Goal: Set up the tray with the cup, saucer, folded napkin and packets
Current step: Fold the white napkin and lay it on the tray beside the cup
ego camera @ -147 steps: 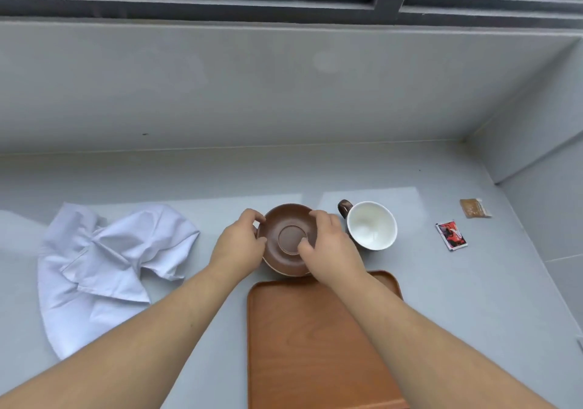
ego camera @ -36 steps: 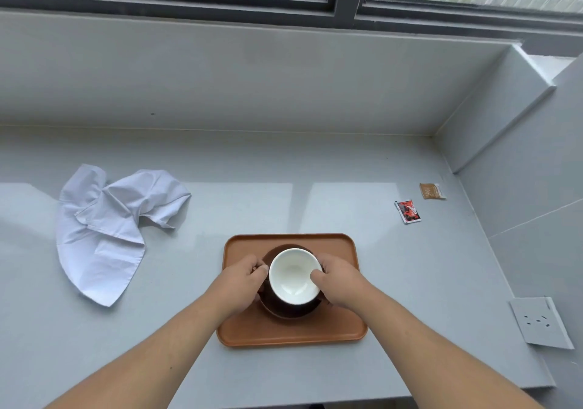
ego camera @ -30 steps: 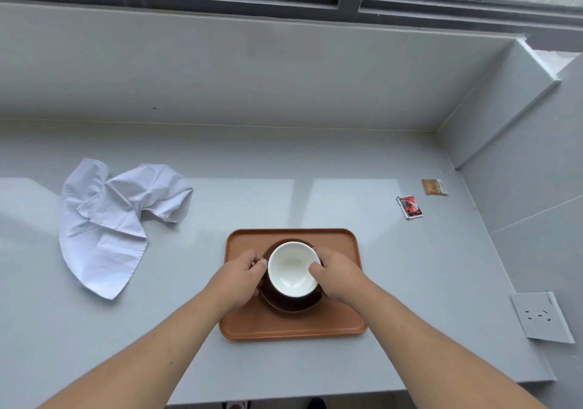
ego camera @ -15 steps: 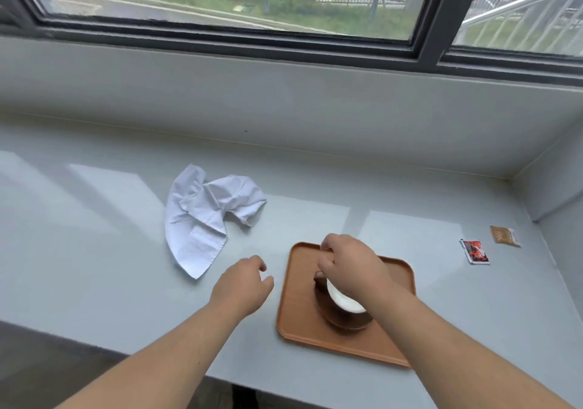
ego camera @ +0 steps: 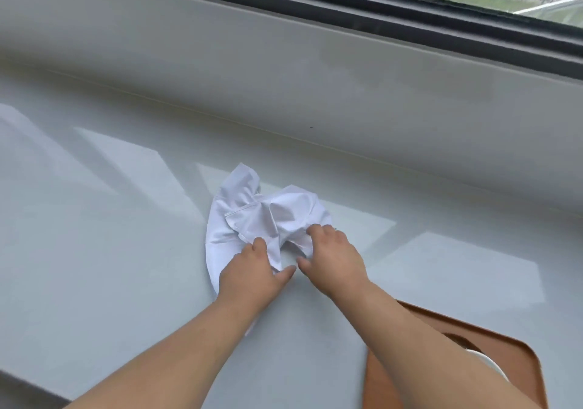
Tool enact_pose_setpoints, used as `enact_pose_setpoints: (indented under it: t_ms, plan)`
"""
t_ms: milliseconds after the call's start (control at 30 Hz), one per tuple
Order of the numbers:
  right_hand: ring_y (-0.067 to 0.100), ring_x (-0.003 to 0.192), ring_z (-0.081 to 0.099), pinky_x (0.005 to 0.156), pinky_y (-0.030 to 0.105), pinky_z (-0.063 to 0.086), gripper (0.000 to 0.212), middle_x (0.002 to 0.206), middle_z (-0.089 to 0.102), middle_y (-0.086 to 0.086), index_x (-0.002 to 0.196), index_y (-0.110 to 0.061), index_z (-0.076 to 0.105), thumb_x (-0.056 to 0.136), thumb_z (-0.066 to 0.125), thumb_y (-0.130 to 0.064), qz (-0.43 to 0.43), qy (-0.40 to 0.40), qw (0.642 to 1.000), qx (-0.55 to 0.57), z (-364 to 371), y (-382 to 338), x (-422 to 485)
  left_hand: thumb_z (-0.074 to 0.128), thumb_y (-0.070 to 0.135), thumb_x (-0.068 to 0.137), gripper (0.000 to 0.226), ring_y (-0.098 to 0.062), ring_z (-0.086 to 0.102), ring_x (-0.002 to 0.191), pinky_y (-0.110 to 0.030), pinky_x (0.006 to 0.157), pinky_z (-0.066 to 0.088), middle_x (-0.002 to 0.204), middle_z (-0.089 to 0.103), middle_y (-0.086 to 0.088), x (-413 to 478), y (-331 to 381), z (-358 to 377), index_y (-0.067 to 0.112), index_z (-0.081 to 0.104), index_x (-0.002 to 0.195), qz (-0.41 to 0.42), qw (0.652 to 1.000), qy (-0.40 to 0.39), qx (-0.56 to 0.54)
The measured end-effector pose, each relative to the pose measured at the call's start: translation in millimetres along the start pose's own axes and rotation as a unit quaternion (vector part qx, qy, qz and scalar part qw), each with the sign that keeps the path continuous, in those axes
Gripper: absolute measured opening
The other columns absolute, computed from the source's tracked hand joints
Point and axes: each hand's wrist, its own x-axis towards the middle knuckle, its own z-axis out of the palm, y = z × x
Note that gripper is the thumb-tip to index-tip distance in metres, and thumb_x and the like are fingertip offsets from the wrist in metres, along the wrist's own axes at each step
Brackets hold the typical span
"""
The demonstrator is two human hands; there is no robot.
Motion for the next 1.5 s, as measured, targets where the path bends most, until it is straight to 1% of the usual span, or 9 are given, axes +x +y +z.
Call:
enact_pose_setpoints:
  t_ms: [167,300,533,767,867,1033,1233,1367,1500]
  plan:
    - [0.028,0.089,0.056,0.066,0.035,0.035,0.009,0.094,0.061,0.002,0.098,-0.019,0.058,0.090,0.054,-0.021,-0.014,-0.003,0.999,-0.050,-4,-3,31,0.072,0.069,0.075,0.072,-0.033,0.068,0.092,-0.037,0.060,0.043,0.104,0.066,-0.005,28,-7,-18,0.015,0.039,0.111,-0.011,0.999,0.027,-0.041]
    - [0.025,0.086,0.053,0.070,0.038,0.047,0.013,0.088,0.059,-0.003,0.094,-0.021,0.060,0.086,0.050,-0.023,-0.100,0.025,0.995,-0.001,-61,-23,34,0.081,0.063,0.068,0.081,-0.033,0.061,0.102,-0.044,0.079,0.052,0.117,0.060,-0.008,43,8,-69,0.010,0.054,0.123,0.116,0.984,0.116,-0.071]
    - [0.022,0.093,0.062,0.072,0.035,0.049,0.029,0.100,0.069,-0.005,0.108,-0.025,0.069,0.088,0.053,-0.011,-0.154,0.140,0.978,-0.016,-224,-68,38,0.063,0.035,0.086,0.014,-0.033,0.064,0.086,-0.041,0.069,0.050,0.088,0.070,-0.001,76,78,-224,0.023,0.063,0.094,0.290,0.946,0.144,-0.010]
    - [0.026,0.091,0.066,0.070,0.033,0.047,0.026,0.096,0.074,-0.003,0.102,-0.026,0.072,0.087,0.054,-0.014,-0.127,0.210,0.969,-0.023,-342,-89,41,0.060,0.049,0.089,0.045,-0.023,0.055,0.117,-0.039,0.090,0.046,0.122,0.067,0.007,69,102,-332,0.035,0.056,0.132,0.344,0.927,0.151,0.008]
    - [0.023,0.094,0.067,0.074,0.034,0.052,0.029,0.100,0.076,-0.005,0.103,-0.030,0.073,0.087,0.054,-0.016,-0.142,0.213,0.967,-0.022,-347,-103,39,0.062,0.048,0.091,0.023,-0.017,0.054,0.097,-0.031,0.083,0.042,0.094,0.062,0.011,58,125,-342,0.029,0.068,0.102,0.424,0.883,0.201,-0.017]
    - [0.025,0.095,0.067,0.077,0.038,0.054,0.029,0.100,0.075,-0.004,0.105,-0.028,0.073,0.087,0.054,-0.016,-0.139,0.223,0.964,-0.033,-348,-98,37,0.056,0.032,0.087,0.012,-0.028,0.059,0.077,-0.037,0.062,0.046,0.076,0.063,0.007,66,122,-333,0.028,0.047,0.080,0.312,0.937,0.157,-0.034]
    - [0.013,0.074,0.063,0.060,0.027,0.045,0.029,0.077,0.070,-0.013,0.095,-0.027,0.074,0.084,0.053,-0.009,-0.094,0.244,0.962,0.079,-356,-69,26,0.055,0.028,0.082,0.011,-0.022,0.064,0.082,-0.038,0.071,0.053,0.086,0.067,0.010,80,66,-300,0.033,0.052,0.092,0.214,0.974,0.037,-0.057]
    - [0.004,0.073,0.063,0.059,0.025,0.047,0.030,0.076,0.069,-0.016,0.093,-0.029,0.074,0.084,0.053,-0.011,-0.097,0.178,0.973,0.110,-343,-77,24,0.056,0.049,0.073,0.037,-0.009,0.068,0.098,-0.037,0.082,0.055,0.105,0.070,0.014,62,82,-291,0.046,0.059,0.110,0.235,0.932,-0.078,-0.264]
    - [0.010,0.081,0.064,0.066,0.027,0.052,0.034,0.087,0.073,-0.014,0.097,-0.031,0.075,0.083,0.052,-0.011,-0.125,0.125,0.980,0.094,-321,-91,24,0.055,0.047,0.079,0.024,-0.009,0.066,0.082,-0.033,0.065,0.052,0.088,0.071,0.016,51,116,-283,0.043,0.057,0.103,0.324,0.928,0.004,-0.182]
